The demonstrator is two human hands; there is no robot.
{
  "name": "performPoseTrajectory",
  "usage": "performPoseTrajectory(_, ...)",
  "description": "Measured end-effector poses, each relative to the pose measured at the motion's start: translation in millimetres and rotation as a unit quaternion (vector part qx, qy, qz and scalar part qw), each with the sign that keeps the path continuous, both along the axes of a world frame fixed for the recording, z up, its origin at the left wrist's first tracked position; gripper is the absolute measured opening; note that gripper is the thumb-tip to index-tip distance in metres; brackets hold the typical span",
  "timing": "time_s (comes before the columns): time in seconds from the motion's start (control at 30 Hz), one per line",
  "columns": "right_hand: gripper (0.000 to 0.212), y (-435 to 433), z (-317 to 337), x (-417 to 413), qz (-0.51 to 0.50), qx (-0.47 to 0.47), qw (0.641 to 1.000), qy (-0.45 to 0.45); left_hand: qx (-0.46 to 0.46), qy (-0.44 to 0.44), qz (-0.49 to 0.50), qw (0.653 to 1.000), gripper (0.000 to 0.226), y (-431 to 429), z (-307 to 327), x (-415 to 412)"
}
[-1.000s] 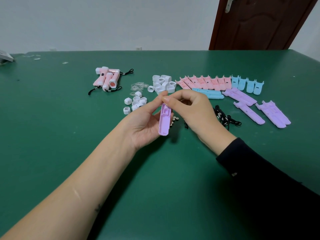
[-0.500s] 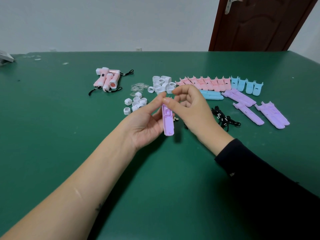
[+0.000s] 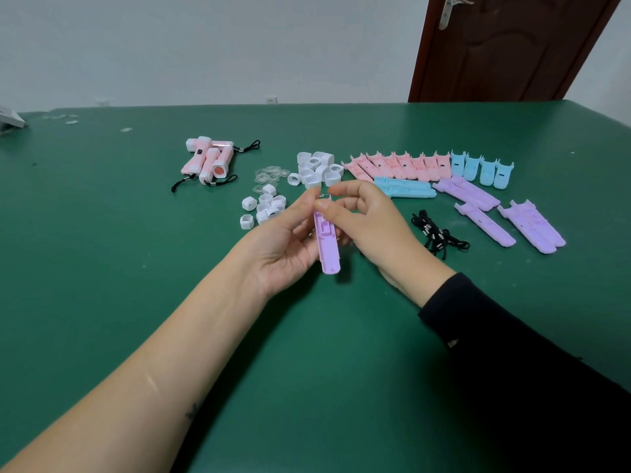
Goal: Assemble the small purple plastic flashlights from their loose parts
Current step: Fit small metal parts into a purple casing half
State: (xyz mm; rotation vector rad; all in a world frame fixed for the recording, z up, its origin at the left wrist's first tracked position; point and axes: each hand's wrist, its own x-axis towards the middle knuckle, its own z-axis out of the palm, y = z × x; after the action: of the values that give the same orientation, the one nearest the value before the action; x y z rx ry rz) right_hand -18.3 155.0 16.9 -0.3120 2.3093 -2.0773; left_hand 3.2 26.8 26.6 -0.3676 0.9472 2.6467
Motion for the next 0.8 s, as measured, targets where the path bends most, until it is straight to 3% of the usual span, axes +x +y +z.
performPoseTrajectory(0.13,0.016,-2.6,-0.1,2.4,-0.005,-0.019,0.999,-0.035,-0.028,0.016,0.013,0.999,0.051,-3.4,-0.1,-3.4)
performPoseTrajectory(0.23,0.027,-3.4,4.0,3.0,-0.002,-0.059,0.995,-0.086,-0.048,0.024,0.025,0.998,0.034,-7.3,-0.5,-5.0)
performPoseTrajectory(0.37,0.031,1.8,11.6,4.6,0.064,-0.079,0.984,-0.148,-0.07,0.017,0.033,0.997,0.036,-9.8,-0.1,-4.9)
performPoseTrajectory(0.5,0.036,2.6,13.1,6.9,0.097,-0.07,0.977,-0.178,-0.073,0.001,0.049,0.996,0.02,-9.9,1.4,-3.8)
performPoseTrajectory(0.57,0.031,2.7,12.3,7.1,0.073,-0.063,0.983,-0.157,-0.072,-0.005,0.056,0.996,0.014,-10.4,1.8,-3.5)
performPoseTrajectory(0.67,0.03,3.9,10.7,6.3,0.024,0.006,0.999,-0.046,-0.078,-0.005,0.063,0.995,0.009,-9.8,1.6,-2.8)
performPoseTrajectory(0.8,0.015,3.8,11.8,9.1,0.021,0.092,0.993,0.073,-0.099,0.007,0.063,0.993,0.007,-8.8,-0.3,-3.0)
